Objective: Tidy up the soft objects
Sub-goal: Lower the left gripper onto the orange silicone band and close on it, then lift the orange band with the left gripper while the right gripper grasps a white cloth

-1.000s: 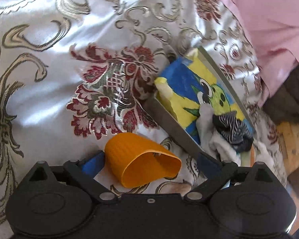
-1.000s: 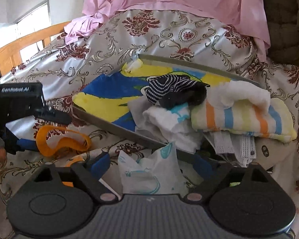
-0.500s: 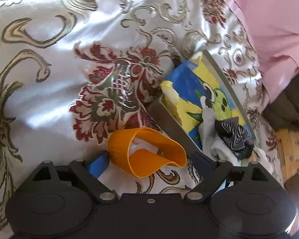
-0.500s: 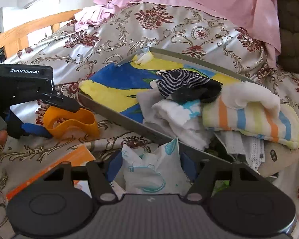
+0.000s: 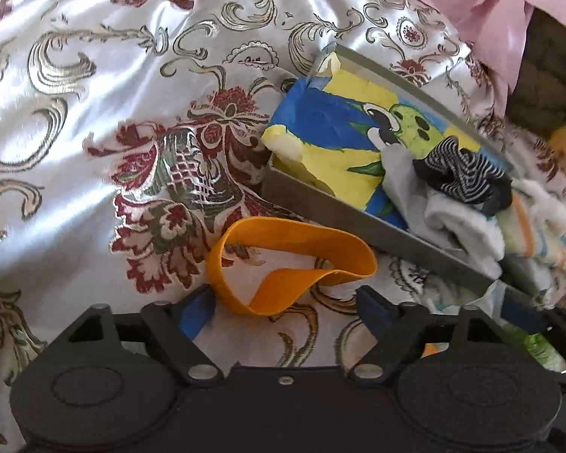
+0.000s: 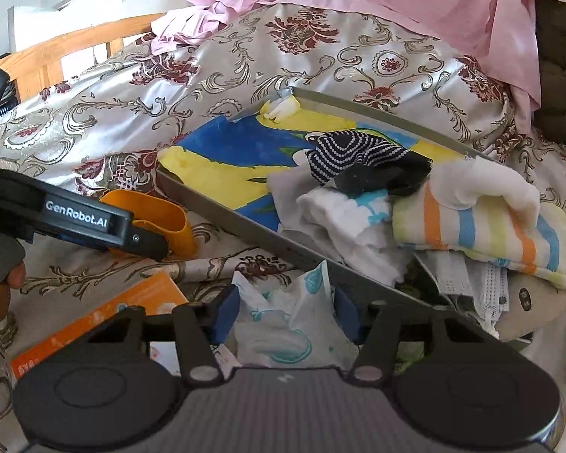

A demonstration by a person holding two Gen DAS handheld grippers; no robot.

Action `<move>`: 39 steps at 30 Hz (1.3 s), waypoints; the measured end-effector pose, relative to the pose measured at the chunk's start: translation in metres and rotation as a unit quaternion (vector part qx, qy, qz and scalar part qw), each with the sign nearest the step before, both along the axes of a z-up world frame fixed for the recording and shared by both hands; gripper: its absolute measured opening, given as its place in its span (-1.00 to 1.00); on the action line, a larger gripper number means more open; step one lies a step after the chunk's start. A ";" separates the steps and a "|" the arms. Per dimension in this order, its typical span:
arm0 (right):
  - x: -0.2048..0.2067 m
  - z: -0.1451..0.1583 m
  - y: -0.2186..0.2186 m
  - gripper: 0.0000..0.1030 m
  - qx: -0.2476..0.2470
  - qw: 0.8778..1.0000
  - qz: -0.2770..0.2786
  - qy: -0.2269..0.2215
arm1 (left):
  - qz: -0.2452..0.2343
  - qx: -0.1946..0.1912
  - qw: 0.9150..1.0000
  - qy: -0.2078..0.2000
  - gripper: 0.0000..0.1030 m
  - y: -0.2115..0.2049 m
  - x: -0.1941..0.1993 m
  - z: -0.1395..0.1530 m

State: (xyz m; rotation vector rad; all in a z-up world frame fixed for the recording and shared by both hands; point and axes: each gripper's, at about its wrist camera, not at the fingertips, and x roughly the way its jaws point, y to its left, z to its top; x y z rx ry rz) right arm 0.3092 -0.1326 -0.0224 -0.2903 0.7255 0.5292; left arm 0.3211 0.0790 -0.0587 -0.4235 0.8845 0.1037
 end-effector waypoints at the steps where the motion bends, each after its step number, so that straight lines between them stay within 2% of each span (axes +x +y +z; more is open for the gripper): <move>1: 0.000 0.000 0.000 0.15 0.000 1.000 0.000 0.000 | 0.002 0.004 1.000 -0.002 0.50 0.000 0.000 0.000; 2: 0.000 0.000 0.000 0.15 0.000 1.000 0.000 0.000 | 0.005 0.007 1.000 -0.003 0.43 0.001 -0.001 0.000; 6: 0.000 0.000 0.000 0.15 0.002 1.000 0.000 -0.001 | 0.006 0.025 1.000 -0.012 0.37 0.001 -0.006 0.000; 9: 0.000 0.000 0.000 0.15 0.003 1.000 0.000 -0.002 | 0.011 0.070 0.997 -0.025 0.39 -0.006 -0.012 0.001; 11: 0.000 0.000 0.000 0.15 0.003 1.000 0.000 -0.002 | 0.015 0.099 0.994 -0.032 0.49 -0.010 -0.014 0.001; 15: 0.000 0.000 -0.001 0.10 0.005 1.000 -0.001 -0.003 | 0.013 0.126 0.991 -0.049 0.51 -0.009 -0.017 0.004; 18: 0.000 0.000 -0.001 -0.02 0.008 1.000 -0.004 -0.003 | 0.003 0.123 0.990 -0.062 0.14 -0.007 -0.018 0.005; 19: 0.000 0.000 -0.001 -0.03 0.008 1.000 -0.004 -0.003 | -0.004 0.118 0.991 -0.063 -0.08 -0.006 -0.018 0.005; 25: -0.001 -0.001 -0.001 -0.23 0.004 1.000 0.001 -0.008 | -0.017 0.132 0.989 -0.062 -0.40 -0.011 -0.018 0.001; 27: -0.002 -0.001 0.000 -0.54 0.001 1.000 0.001 -0.014 | -0.019 0.132 0.989 -0.064 -0.49 -0.010 -0.019 0.000; 28: -0.002 -0.001 0.000 -0.54 -0.001 1.000 -0.001 -0.016 | -0.020 0.132 0.989 -0.066 -0.56 -0.010 -0.020 0.001; 34: -0.002 0.000 -0.003 -0.57 0.007 1.000 0.001 -0.022 | -0.019 0.124 0.988 -0.087 -0.60 -0.016 -0.032 0.010; 39: -0.004 0.008 -0.007 -0.59 0.027 0.999 0.004 -0.029 | -0.019 0.121 0.986 -0.115 -0.60 -0.026 -0.043 0.030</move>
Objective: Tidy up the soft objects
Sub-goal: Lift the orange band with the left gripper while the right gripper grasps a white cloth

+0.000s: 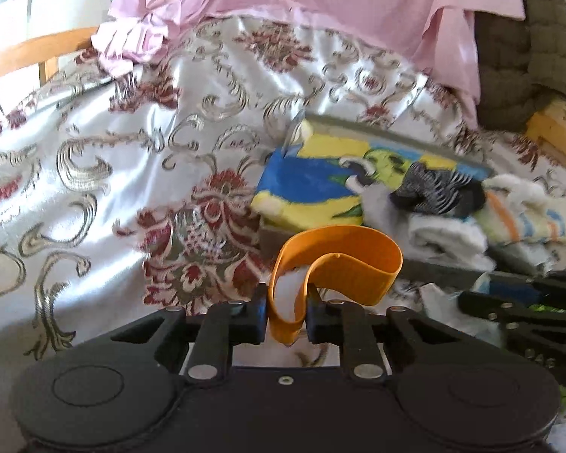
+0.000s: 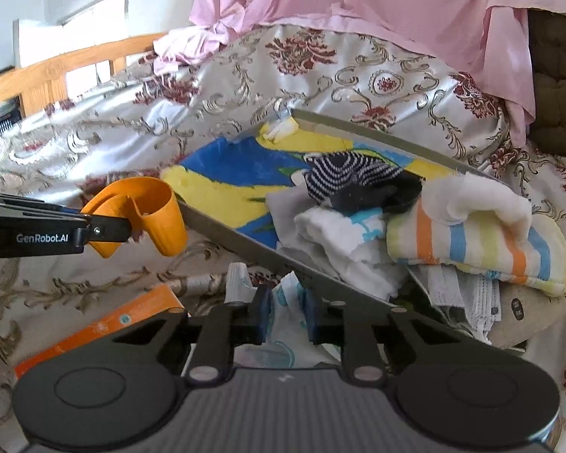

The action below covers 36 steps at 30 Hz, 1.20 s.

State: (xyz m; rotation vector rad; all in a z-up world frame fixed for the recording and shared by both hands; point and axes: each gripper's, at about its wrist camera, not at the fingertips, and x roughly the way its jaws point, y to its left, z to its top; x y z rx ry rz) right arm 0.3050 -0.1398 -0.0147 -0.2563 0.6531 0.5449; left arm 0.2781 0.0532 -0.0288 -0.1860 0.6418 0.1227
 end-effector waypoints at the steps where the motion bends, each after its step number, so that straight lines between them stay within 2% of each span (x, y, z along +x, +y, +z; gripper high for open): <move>1: -0.001 0.003 -0.001 -0.59 0.004 1.000 0.001 -0.003 | -0.001 0.000 1.000 -0.003 -0.60 -0.002 -0.001 0.004; 5: -0.004 0.016 -0.006 -0.60 0.027 0.999 0.003 -0.025 | 0.000 -0.004 1.000 -0.020 -0.60 -0.008 0.002 0.022; 10: -0.004 0.035 -0.024 -0.59 0.092 0.993 -0.013 -0.070 | 0.003 -0.014 0.999 -0.035 -0.59 -0.016 0.022 0.035; 13: 0.002 0.041 -0.034 -0.59 0.122 0.988 -0.034 -0.085 | 0.005 -0.026 0.999 -0.036 -0.58 -0.020 0.042 0.032; 17: 0.023 0.046 -0.041 -0.59 0.153 0.984 -0.056 -0.073 | 0.010 -0.049 0.998 -0.026 -0.58 -0.022 0.068 0.020; 21: 0.045 0.052 -0.028 -0.58 0.137 0.987 -0.058 -0.059 | 0.026 -0.079 0.996 -0.013 -0.58 -0.015 0.086 0.010; 24: 0.063 0.052 -0.009 -0.58 0.124 0.990 -0.060 -0.042 | 0.025 -0.065 0.997 -0.010 -0.57 -0.010 0.094 0.007; 28: 0.084 0.042 0.013 -0.58 0.115 0.991 -0.062 -0.004 | 0.035 -0.046 0.998 0.018 -0.56 -0.005 0.103 0.000; 36: 0.091 0.023 0.036 -0.58 0.079 0.994 -0.067 0.020 | 0.033 -0.052 0.998 0.028 -0.51 0.003 0.103 -0.008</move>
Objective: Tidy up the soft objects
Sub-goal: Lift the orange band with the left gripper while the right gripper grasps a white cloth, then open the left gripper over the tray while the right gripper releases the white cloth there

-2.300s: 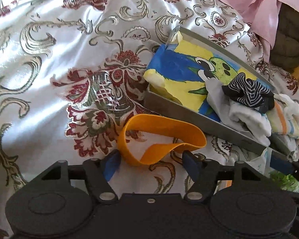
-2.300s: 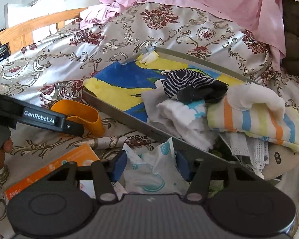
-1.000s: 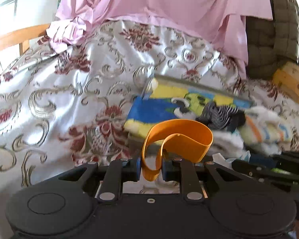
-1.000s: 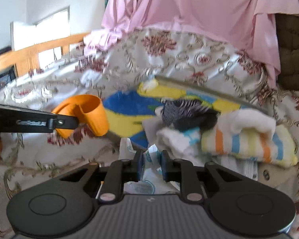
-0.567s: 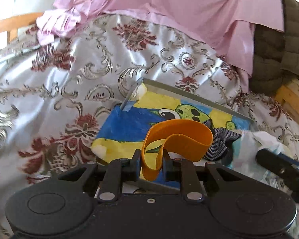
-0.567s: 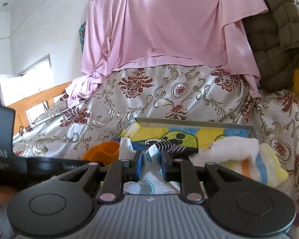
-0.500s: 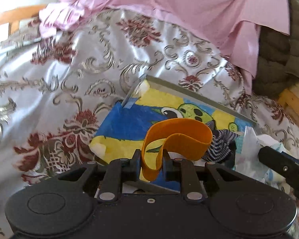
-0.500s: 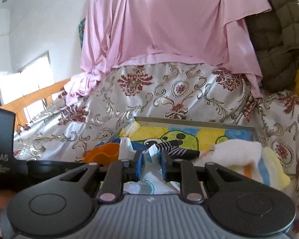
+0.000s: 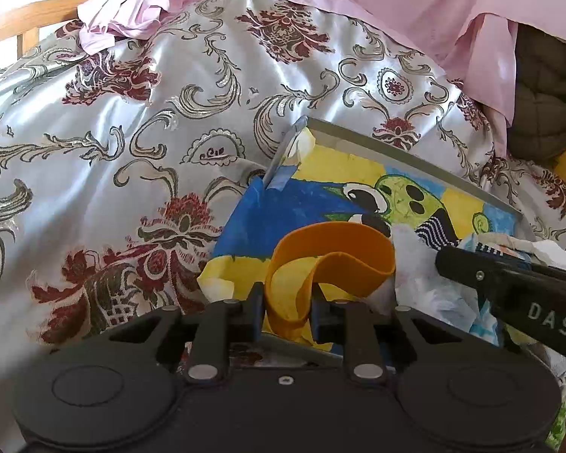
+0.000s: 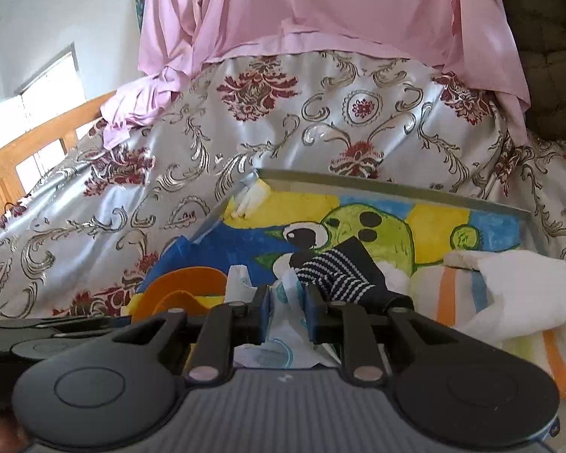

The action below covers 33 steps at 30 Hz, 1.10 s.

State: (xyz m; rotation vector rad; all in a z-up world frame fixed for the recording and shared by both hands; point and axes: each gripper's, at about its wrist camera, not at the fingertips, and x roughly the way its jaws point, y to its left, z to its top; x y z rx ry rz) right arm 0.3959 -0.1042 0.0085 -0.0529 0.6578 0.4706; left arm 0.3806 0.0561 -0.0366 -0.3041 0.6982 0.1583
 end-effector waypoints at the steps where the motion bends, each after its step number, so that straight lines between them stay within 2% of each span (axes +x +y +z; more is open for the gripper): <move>1: 0.000 0.000 0.001 -0.58 -0.003 1.000 -0.001 0.000 | 0.000 0.000 1.000 0.000 -0.50 0.000 0.000 0.000; 8: 0.003 0.003 0.002 -0.38 -0.045 0.999 0.000 -0.015 | 0.004 -0.005 1.000 0.009 -0.33 -0.001 0.001 0.001; 10: 0.003 0.004 0.001 -0.26 -0.056 0.998 0.000 -0.019 | 0.003 -0.004 1.000 0.010 -0.28 -0.002 0.001 0.002; 12: 0.002 0.004 0.000 -0.06 -0.063 0.998 -0.001 -0.021 | 0.002 -0.001 1.000 0.010 -0.23 -0.004 0.001 0.003; 15: 0.001 0.003 -0.003 0.06 -0.069 0.997 -0.005 -0.017 | 0.005 0.000 1.000 0.008 -0.16 -0.005 -0.001 0.005; 18: 0.001 0.002 -0.006 0.15 -0.070 0.997 -0.008 -0.016 | 0.010 0.003 1.000 0.007 -0.09 -0.007 -0.003 0.007; 22: -0.001 0.002 -0.010 0.25 -0.073 0.997 -0.011 -0.019 | 0.011 0.006 1.000 0.000 0.11 -0.008 -0.007 0.010; 27: -0.006 0.010 -0.016 0.55 -0.072 0.997 -0.015 -0.034 | 0.010 0.004 1.000 -0.009 0.26 -0.008 -0.011 0.014; 33: -0.015 0.024 -0.031 0.72 -0.065 0.996 -0.027 -0.051 | 0.011 0.007 1.000 -0.022 0.43 -0.010 -0.022 0.023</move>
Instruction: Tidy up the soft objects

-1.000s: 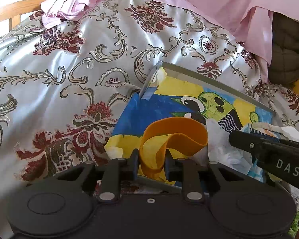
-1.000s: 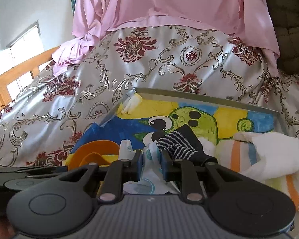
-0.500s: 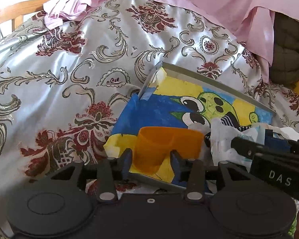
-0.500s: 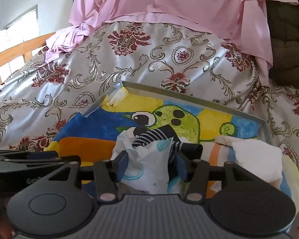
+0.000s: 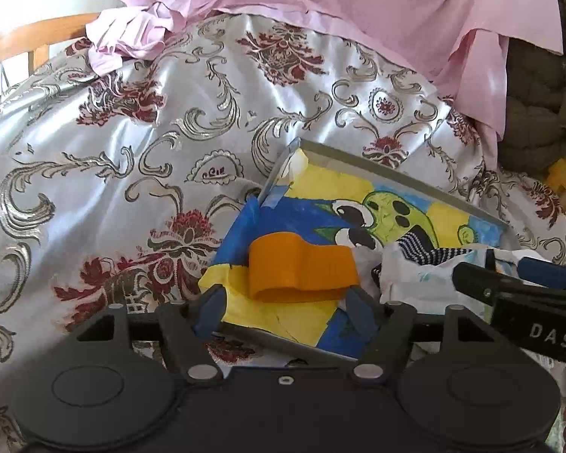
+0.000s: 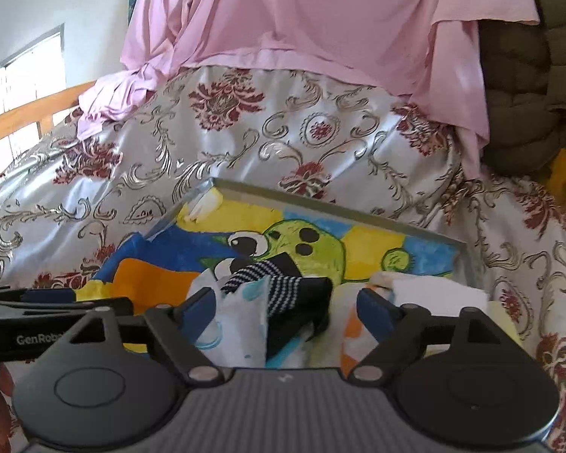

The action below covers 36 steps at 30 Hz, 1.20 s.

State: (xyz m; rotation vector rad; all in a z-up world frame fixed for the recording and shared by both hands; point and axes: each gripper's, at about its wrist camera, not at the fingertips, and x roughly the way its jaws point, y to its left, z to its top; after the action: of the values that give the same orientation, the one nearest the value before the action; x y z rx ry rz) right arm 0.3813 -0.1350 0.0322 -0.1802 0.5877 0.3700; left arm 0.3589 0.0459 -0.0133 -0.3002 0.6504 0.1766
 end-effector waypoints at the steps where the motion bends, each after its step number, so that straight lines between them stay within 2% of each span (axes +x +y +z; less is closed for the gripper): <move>1: -0.003 0.003 -0.002 0.74 0.001 1.000 -0.002 -0.004 | 0.000 0.001 1.000 -0.001 0.45 0.000 -0.002 0.002; 5: -0.015 0.016 -0.015 0.88 0.010 1.000 -0.010 -0.021 | 0.002 -0.001 1.000 -0.010 0.49 -0.002 -0.013 0.014; 12: -0.042 0.042 -0.039 0.99 0.029 0.998 -0.026 -0.044 | -0.005 0.006 0.999 -0.039 0.65 -0.014 -0.041 0.041; 17: -0.066 0.061 -0.051 0.99 0.033 0.998 -0.027 -0.053 | -0.018 0.023 0.997 -0.066 0.79 -0.024 -0.067 0.064; 28: -0.132 0.092 -0.077 0.99 0.050 0.995 -0.042 -0.071 | -0.031 0.045 0.992 -0.110 0.91 -0.039 -0.134 0.105; 32: -0.158 0.097 -0.084 0.99 0.071 0.994 -0.041 -0.068 | -0.035 0.046 0.990 -0.128 0.96 -0.044 -0.162 0.114; 36: -0.186 0.103 -0.086 0.99 0.077 0.994 -0.037 -0.071 | -0.040 0.057 0.989 -0.129 0.97 -0.051 -0.188 0.118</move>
State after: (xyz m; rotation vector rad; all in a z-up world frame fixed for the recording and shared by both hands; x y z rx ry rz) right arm 0.1950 -0.2209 0.1350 -0.0354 0.4221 0.3269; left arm 0.1714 -0.0054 0.1052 -0.1832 0.3929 0.0948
